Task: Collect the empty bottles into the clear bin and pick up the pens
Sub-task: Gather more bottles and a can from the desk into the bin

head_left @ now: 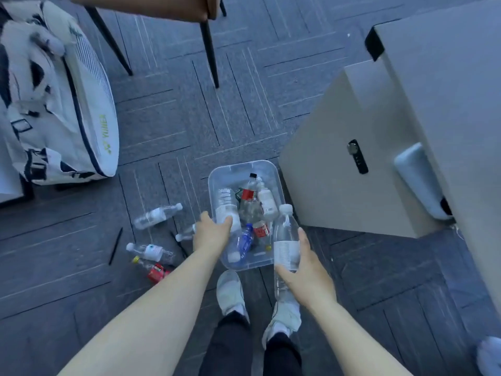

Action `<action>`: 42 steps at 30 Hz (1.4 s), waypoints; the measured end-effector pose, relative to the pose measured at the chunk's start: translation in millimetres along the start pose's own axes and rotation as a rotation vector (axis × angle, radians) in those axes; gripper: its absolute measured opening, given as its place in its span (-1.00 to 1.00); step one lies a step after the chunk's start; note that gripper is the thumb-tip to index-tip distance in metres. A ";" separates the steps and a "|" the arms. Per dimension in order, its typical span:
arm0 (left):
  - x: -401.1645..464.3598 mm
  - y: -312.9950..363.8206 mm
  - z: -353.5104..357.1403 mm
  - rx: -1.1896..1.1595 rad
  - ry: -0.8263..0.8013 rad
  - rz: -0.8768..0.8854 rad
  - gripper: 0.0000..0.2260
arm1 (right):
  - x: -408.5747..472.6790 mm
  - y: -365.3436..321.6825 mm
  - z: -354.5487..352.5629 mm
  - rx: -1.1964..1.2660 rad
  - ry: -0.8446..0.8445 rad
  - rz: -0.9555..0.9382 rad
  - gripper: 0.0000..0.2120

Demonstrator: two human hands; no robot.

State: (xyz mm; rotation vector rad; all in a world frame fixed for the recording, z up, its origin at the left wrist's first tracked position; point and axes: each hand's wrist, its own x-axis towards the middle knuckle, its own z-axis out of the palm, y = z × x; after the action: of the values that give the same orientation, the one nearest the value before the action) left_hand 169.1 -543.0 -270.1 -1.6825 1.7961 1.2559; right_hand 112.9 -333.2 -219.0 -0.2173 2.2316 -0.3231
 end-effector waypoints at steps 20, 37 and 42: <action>19.9 -76.2 44.0 0.272 -0.056 0.242 -0.60 | 153.8 -1.7 92.9 -0.117 -0.024 0.099 -0.16; -105.3 60.9 -15.2 0.520 0.002 0.675 -0.65 | -7.1 -30.0 -45.4 -0.165 0.144 -0.126 -0.48; -179.3 113.2 -15.5 0.594 -0.030 0.904 -0.64 | -90.1 -17.8 -127.9 -0.174 0.386 -0.201 -0.47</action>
State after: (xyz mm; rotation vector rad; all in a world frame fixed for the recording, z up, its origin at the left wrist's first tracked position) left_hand 106.5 -461.5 -83.9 -0.5136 2.6700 0.8387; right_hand 70.3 -306.2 -69.8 -0.5122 2.6290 -0.2972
